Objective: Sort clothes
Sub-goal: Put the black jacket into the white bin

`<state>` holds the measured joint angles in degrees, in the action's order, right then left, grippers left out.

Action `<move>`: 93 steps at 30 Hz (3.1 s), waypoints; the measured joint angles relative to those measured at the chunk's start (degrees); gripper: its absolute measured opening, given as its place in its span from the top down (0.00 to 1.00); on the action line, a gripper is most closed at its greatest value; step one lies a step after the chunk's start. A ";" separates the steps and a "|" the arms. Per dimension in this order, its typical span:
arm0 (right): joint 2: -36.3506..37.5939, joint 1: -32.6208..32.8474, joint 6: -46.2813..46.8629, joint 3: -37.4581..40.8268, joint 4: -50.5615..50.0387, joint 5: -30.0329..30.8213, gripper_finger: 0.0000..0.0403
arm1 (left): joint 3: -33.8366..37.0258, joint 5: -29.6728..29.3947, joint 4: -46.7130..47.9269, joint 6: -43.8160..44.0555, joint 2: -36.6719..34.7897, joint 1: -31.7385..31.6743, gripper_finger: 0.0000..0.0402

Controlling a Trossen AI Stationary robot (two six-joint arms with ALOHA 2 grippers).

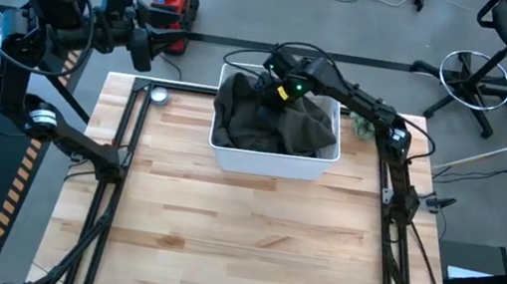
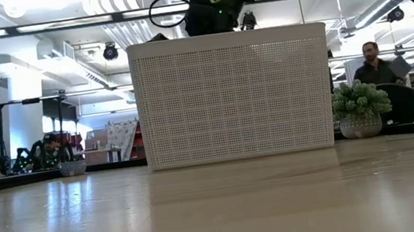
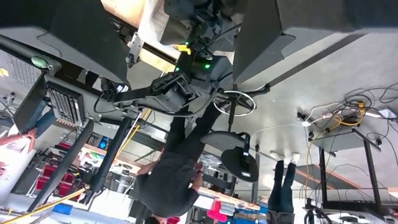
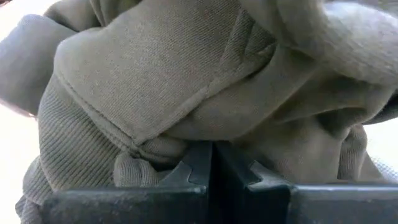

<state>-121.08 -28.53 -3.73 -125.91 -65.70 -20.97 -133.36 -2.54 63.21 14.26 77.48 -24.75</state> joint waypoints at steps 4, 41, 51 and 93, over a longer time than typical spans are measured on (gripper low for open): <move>1.99 0.01 0.11 0.20 -0.33 0.29 1.00 | 0.00 -0.01 0.50 0.00 -0.21 0.00 0.28; -3.19 0.78 7.60 2.43 0.39 15.02 1.00 | 0.00 -0.07 1.59 -0.26 0.14 0.02 0.31; -0.38 0.52 6.59 4.66 0.30 15.40 1.00 | 0.00 -0.07 1.68 -0.26 0.08 0.01 0.28; -4.72 -1.68 12.78 8.46 5.83 10.22 1.00 | 0.00 -0.01 3.88 -1.14 -0.84 0.02 0.31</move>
<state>-125.80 -30.21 9.05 -117.45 -59.87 -10.75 -133.36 -2.55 67.09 13.13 76.64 -24.73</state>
